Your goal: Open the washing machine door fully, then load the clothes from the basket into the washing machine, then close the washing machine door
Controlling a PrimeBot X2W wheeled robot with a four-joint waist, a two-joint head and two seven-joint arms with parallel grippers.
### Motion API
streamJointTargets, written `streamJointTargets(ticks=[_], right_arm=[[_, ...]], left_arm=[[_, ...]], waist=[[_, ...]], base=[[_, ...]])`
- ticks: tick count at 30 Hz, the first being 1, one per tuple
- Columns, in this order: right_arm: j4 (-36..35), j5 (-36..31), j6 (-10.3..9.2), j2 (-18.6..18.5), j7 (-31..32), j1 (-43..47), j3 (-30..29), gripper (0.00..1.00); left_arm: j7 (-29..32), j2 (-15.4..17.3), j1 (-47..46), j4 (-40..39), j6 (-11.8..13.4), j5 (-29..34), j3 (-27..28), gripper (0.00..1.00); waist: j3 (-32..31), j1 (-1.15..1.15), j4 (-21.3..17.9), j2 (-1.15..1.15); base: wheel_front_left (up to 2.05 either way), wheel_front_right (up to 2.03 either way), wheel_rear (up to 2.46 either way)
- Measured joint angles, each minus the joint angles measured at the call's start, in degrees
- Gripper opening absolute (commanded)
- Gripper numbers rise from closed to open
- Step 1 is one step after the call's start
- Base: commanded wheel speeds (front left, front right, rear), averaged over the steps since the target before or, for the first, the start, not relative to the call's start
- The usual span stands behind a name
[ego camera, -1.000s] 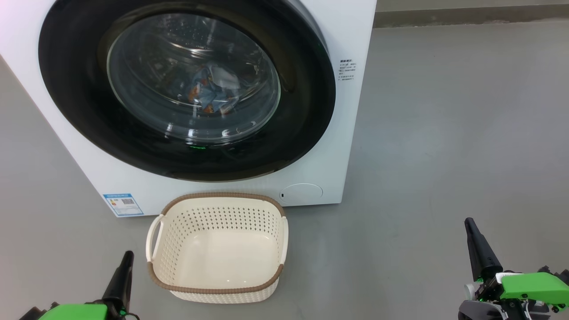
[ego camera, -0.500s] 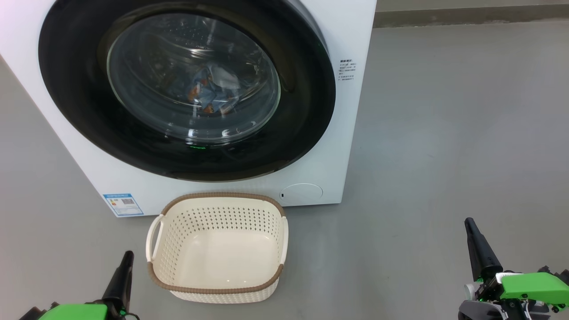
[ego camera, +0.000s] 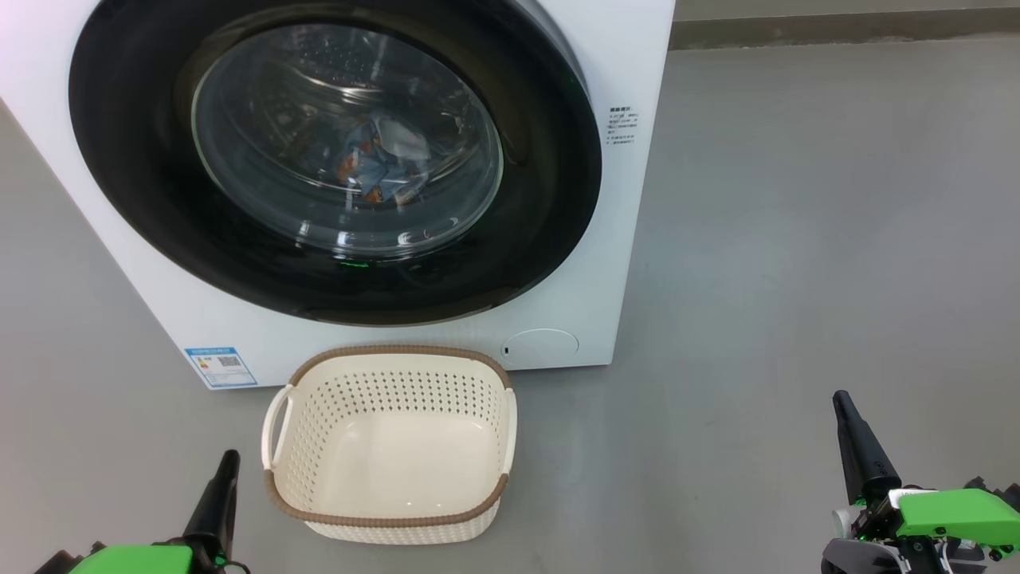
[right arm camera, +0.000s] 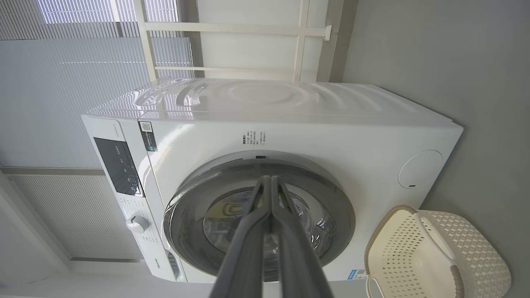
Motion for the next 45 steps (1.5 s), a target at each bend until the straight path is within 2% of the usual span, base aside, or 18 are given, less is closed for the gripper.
streamJointTargets(ticks=[45], right_arm=[[0.0,0.0,0.00,0.0,0.0,0.0,0.0,0.00]], left_arm=[[0.0,0.0,0.0,0.0,0.0,0.0,0.0,0.00]], waist=[[0.0,0.00,0.0,0.00]], base=[[0.00,0.00,0.00]])
